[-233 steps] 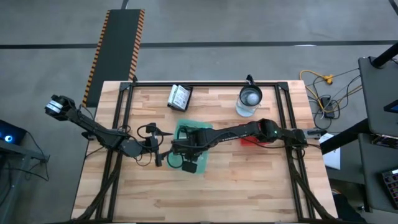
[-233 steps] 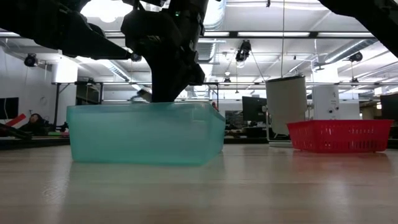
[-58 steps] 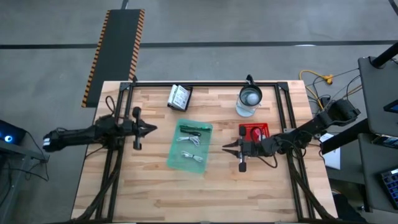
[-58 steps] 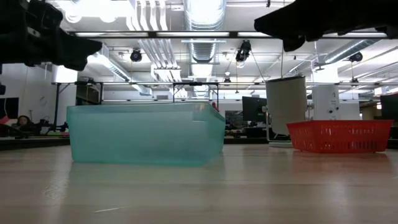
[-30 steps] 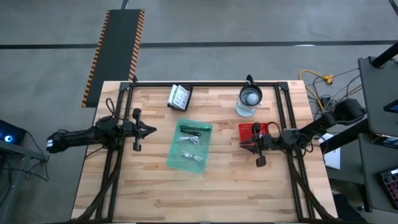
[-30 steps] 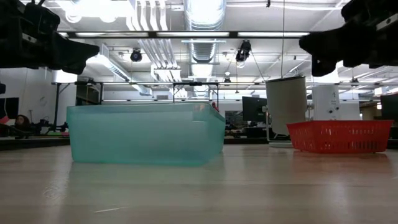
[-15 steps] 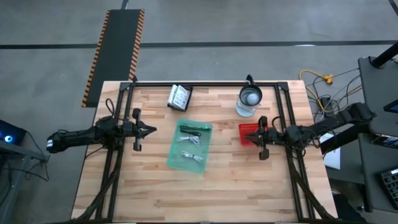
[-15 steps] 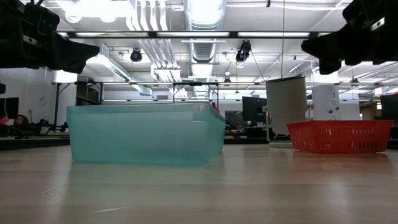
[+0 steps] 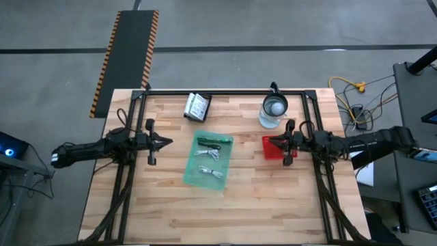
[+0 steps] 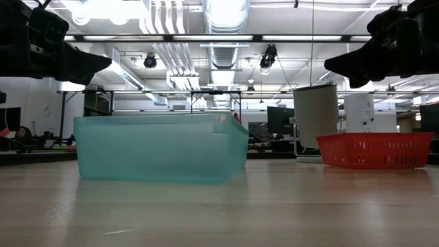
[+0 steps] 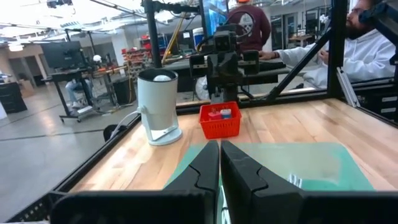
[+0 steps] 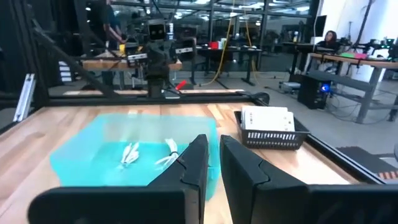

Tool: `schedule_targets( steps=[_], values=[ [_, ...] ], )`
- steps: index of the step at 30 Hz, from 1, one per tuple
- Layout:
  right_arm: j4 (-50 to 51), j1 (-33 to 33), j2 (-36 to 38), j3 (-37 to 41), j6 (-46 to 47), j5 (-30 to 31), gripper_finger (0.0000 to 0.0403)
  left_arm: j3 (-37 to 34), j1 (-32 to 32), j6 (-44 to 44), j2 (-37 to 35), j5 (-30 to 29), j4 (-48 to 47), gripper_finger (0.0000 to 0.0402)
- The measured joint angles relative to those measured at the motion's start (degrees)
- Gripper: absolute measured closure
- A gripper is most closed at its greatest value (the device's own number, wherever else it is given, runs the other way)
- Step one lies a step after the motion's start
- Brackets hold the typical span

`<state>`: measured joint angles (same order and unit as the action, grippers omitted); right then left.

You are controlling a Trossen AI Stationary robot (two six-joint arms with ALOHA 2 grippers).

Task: Pick and place items into bin
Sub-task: Return to Home Position

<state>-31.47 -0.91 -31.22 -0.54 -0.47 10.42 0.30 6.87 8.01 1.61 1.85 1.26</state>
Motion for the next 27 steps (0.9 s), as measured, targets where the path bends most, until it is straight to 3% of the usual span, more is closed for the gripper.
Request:
schedule_targets(
  steps=[20,27],
  values=[
    [28.6,0.4,30.2,0.0,4.6,-3.3,0.0370,0.0,0.0,-3.2,-0.1,-0.2,0.7,0.0402],
    [30.2,0.4,31.2,-0.1,5.0,-5.5,0.0370,0.0,0.0,-4.5,0.0,1.4,0.3,0.0402]
  ],
)
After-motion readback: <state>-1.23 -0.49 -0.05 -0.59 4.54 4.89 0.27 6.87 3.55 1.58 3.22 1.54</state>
